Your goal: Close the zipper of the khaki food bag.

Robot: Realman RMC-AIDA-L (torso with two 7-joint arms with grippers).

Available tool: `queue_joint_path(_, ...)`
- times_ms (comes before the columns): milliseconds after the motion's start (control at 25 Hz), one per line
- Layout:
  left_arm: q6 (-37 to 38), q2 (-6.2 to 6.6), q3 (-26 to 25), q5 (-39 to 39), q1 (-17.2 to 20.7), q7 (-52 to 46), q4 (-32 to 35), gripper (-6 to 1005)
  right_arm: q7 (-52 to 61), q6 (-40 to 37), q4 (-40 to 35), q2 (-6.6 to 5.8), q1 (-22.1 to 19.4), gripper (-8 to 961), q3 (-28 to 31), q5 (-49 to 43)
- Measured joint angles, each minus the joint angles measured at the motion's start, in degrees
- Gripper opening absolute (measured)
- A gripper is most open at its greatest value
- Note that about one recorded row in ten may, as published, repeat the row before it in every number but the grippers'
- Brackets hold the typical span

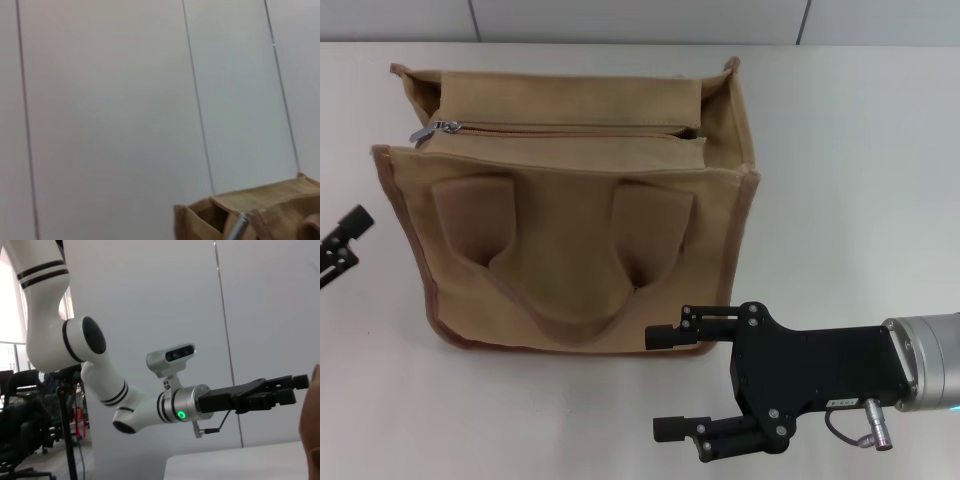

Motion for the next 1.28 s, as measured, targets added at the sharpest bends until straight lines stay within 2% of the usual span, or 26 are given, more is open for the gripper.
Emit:
queue_joint_path(160, -0.9, -0.41, -0.1, -1.7, -0.3, 0.2, -0.1, 799, -0.1, -0.1, 0.3, 0.00, 0.0, 768, -0.1, 0.2)
queue_joint_path(400, -7.0, -0.72, 2.1, -0.9, -4.0, 0.5, -1.9, 799, -0.1, -0.2, 0.3, 0.00, 0.0, 767, -0.2, 0.2)
queue_joint_path(440, -10.2, -0.72, 4.0, -0.8, -4.8, 1.3, -2.3, 799, -0.1, -0.2, 0.3, 0.00, 0.0, 768, -0.2, 0.2)
queue_joint_path(600, -14.0, -0.71, 7.9, -0.8, -5.7, 3.1, -3.2, 799, -0.1, -0.3, 0.4, 0.00, -0.1, 768, -0.2, 0.2)
queue_joint_path(920, -12.4, -0.77, 8.7, -2.0, -7.4, 2.8, -5.4, 798, -0.1, -0.3, 0.6, 0.00, -0.2, 768, -0.1, 0.2)
queue_joint_path(1000, -11.7, -0.76, 8.7, -5.4, -7.6, 3.3, -7.2, 798, -0.1, -0.3, 0.6, 0.00, -0.2, 767, 0.0, 0.2)
queue_joint_path(1080, -11.7, -0.76, 8.7, -5.4, -7.6, 3.3, -7.2, 798, -0.2, -0.3, 0.6, 0.00, -0.2, 767, 0.0, 0.2)
queue_joint_path(1160, -10.6, -0.75, 8.7, -10.8, -7.2, 3.2, -8.7, 798, -0.2, -0.3, 0.6, 0.00, -0.3, 767, 0.1, 0.2)
queue_joint_path(1280, -9.7, -0.75, 8.7, -12.0, -7.0, 2.8, -8.9, 798, -0.4, -0.3, 0.6, 0.00, -0.6, 767, 0.3, 0.2)
